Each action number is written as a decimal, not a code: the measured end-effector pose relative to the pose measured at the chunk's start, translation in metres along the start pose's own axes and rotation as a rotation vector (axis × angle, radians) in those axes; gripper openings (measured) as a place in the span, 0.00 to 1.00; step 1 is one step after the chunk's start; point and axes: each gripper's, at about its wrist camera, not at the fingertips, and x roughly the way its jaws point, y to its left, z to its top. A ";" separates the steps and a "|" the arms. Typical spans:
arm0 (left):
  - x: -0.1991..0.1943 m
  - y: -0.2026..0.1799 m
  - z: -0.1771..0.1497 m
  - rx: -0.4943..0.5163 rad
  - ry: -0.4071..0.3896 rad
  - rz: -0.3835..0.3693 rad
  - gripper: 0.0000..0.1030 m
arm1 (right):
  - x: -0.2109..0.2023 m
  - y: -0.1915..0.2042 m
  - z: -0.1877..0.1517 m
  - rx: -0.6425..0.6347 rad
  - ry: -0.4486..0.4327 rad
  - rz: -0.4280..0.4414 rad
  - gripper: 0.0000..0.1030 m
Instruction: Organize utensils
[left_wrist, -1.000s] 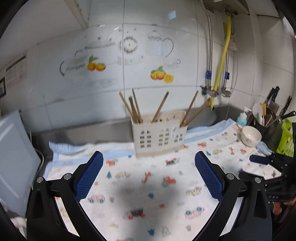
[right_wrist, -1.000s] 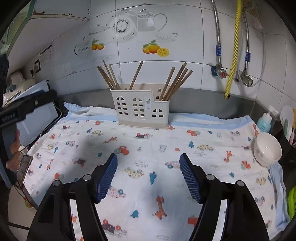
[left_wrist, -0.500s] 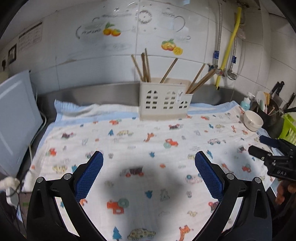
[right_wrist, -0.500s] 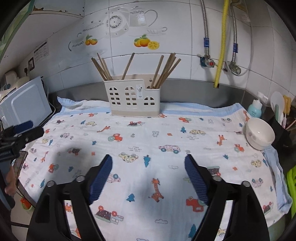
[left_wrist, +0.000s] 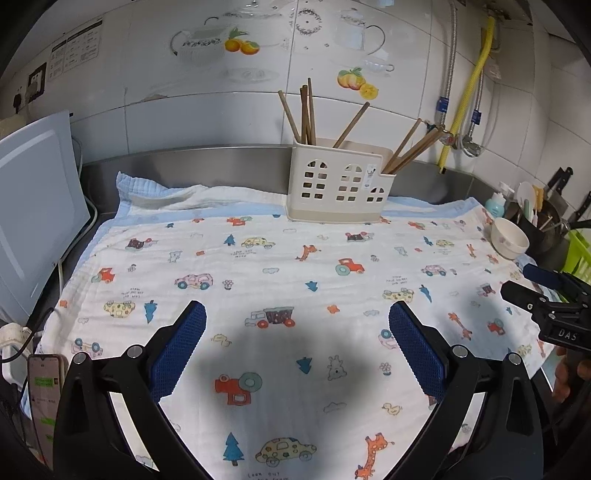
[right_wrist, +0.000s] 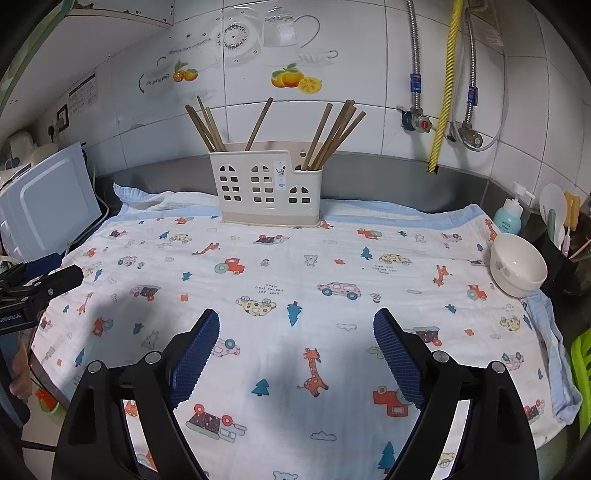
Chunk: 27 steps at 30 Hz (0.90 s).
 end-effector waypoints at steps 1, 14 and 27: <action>0.000 0.000 0.000 -0.001 0.000 -0.002 0.95 | 0.000 0.000 0.000 -0.002 0.001 -0.001 0.80; 0.000 -0.002 0.001 0.000 0.001 -0.008 0.95 | 0.003 0.002 -0.001 -0.008 0.006 0.002 0.81; 0.002 0.001 0.001 -0.030 -0.006 -0.023 0.95 | 0.005 0.000 -0.003 -0.009 0.008 -0.001 0.82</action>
